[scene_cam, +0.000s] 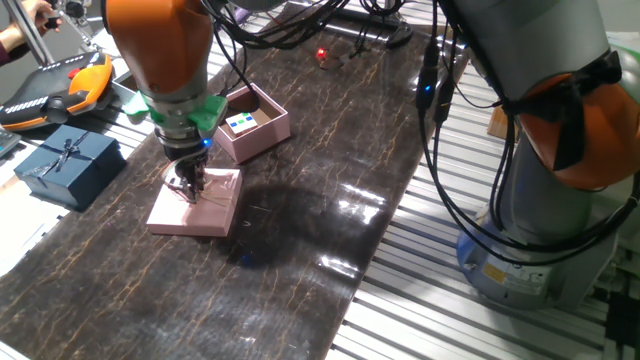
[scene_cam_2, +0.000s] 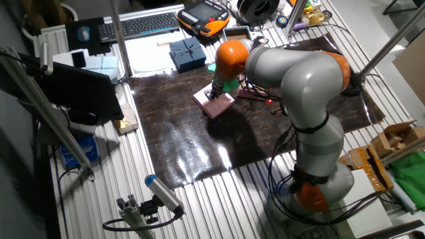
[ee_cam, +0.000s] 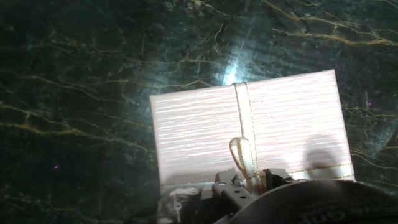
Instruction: Cover the box
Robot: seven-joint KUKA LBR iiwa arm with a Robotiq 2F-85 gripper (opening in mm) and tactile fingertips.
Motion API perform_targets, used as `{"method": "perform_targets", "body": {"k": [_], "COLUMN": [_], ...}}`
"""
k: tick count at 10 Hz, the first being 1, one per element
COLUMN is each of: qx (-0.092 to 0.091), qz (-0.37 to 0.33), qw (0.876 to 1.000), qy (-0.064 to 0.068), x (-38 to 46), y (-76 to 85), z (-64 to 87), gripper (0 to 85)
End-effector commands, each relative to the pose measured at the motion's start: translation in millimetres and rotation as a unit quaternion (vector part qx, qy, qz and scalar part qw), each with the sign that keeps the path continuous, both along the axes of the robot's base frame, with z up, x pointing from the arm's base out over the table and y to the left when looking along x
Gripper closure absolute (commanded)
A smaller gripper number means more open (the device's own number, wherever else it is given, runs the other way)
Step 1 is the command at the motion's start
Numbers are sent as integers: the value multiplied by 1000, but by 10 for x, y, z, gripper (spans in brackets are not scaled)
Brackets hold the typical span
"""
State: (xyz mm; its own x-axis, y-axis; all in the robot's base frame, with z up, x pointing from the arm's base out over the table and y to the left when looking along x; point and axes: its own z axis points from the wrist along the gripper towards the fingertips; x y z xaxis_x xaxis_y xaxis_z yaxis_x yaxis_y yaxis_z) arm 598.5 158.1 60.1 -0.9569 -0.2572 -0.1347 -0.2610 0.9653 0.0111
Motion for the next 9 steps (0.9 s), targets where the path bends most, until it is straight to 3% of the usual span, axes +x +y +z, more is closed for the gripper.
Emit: {"method": "perform_targets", "body": {"k": [1, 9], "qx": [0, -1], "qz": [0, 0], "qw": [1000, 1000], "qy": [0, -5], "x": [1, 31], "y": [-1, 14], "z": [-6, -49], "gripper": [523, 607]}}
